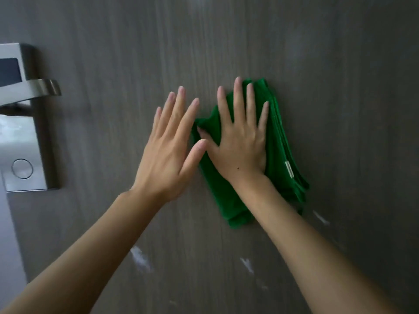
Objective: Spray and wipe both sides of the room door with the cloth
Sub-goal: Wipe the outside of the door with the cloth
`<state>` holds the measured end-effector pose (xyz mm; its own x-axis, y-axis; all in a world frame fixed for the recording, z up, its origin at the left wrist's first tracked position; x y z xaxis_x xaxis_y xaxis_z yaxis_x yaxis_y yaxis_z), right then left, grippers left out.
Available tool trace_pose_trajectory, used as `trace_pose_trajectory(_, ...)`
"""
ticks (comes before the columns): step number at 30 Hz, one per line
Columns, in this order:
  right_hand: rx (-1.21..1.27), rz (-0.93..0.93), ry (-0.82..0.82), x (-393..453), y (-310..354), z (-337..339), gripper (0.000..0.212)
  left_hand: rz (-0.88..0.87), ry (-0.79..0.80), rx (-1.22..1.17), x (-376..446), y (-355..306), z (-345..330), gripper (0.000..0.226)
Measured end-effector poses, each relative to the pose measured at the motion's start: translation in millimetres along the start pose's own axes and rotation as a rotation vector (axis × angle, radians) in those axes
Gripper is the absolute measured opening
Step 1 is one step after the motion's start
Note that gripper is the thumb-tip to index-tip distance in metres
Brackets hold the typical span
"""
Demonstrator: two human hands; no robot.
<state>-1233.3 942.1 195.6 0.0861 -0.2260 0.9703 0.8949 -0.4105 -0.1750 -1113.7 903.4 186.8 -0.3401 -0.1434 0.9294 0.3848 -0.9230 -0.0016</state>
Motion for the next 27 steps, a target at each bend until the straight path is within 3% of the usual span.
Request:
trace_pose_trajectory(6, 0.097, 0.208, 0.084, -33.3, 106.6, -22.8, 0.079, 0.127, -0.074, 0.416, -24.8, 98.1, 56.5, 0.065)
trace_pose_trajectory(10, 0.23, 0.316, 0.085, -62.7, 169.6, -37.3, 0.077, 0.207, 0.011, 0.552, -54.0, 151.6, 71.1, 0.068)
trace_pose_trajectory(17, 0.298, 0.635, 0.216, -142.0, 257.2, -76.0, 0.092, 0.151, 0.087, 0.666, -69.4, 180.2, 61.1, 0.072)
trace_pose_trajectory(23, 0.633, 0.918, 0.303, -185.8, 251.4, -76.9, 0.091, 0.144, 0.076, 0.646, -70.0, 182.5, 61.8, 0.072)
trace_pose_trajectory(27, 0.443, 0.906, 0.138, -102.9, 207.6, -56.2, 0.088, 0.123, 0.042, 0.628, -70.1, 183.0, 60.5, 0.071)
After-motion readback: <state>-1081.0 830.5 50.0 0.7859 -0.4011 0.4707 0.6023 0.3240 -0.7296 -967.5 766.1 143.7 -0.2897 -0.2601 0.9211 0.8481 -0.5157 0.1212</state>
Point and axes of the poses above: each hand's wrist, its own x-axis towards the middle knuckle, its own z-axis out of the back of the hand, y = z × x, the point moved 7 cm from there along x, towards the middle knuckle, and after that the axes turned 11 degrees about z, right-handed, at the moved point
